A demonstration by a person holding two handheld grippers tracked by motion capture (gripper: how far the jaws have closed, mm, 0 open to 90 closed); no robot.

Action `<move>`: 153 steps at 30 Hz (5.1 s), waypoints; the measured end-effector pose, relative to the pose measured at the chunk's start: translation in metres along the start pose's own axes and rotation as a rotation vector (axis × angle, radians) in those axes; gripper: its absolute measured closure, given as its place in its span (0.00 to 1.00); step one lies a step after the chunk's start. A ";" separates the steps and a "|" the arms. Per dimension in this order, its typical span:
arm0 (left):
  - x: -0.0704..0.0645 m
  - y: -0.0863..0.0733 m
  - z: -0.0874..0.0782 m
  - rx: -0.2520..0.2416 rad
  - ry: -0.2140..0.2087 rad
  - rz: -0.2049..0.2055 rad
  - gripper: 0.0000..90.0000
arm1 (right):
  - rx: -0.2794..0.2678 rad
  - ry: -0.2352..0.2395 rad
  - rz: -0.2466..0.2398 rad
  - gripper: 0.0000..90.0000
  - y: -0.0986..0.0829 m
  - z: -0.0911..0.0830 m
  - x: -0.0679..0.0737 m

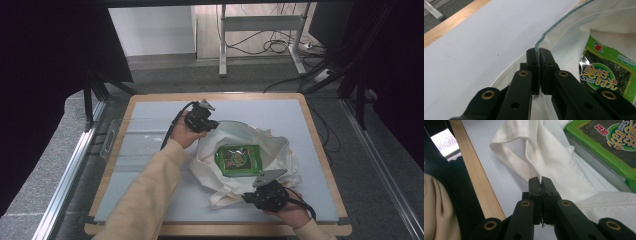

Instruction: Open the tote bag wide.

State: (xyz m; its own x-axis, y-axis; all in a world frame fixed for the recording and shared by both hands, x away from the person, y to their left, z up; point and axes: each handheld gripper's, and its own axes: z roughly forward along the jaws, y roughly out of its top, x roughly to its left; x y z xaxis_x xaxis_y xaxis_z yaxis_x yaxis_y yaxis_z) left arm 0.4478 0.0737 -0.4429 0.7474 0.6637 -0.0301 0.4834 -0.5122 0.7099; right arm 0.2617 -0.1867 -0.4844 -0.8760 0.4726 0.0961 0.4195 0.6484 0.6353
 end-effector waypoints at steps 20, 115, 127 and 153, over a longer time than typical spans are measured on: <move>-0.003 -0.002 -0.004 -0.008 -0.025 0.004 0.96 | -0.006 -0.014 -0.009 0.96 0.000 0.001 0.000; -0.096 -0.080 -0.045 0.030 -0.259 0.093 1.00 | 0.023 -0.030 0.052 0.99 0.134 0.065 -0.098; -0.097 -0.082 -0.038 0.060 -0.274 0.098 1.00 | 0.025 -0.099 -0.005 0.99 0.136 0.085 -0.106; -0.096 -0.084 -0.034 0.080 -0.277 0.094 1.00 | 0.034 -0.076 -0.005 0.99 0.128 0.097 -0.103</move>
State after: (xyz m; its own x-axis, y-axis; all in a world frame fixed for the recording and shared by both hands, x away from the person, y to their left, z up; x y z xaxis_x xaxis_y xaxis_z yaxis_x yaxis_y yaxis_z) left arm 0.3200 0.0708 -0.4758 0.8811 0.4432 -0.1651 0.4322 -0.6129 0.6615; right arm 0.4289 -0.0948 -0.4877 -0.8578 0.5128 0.0337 0.4246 0.6702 0.6088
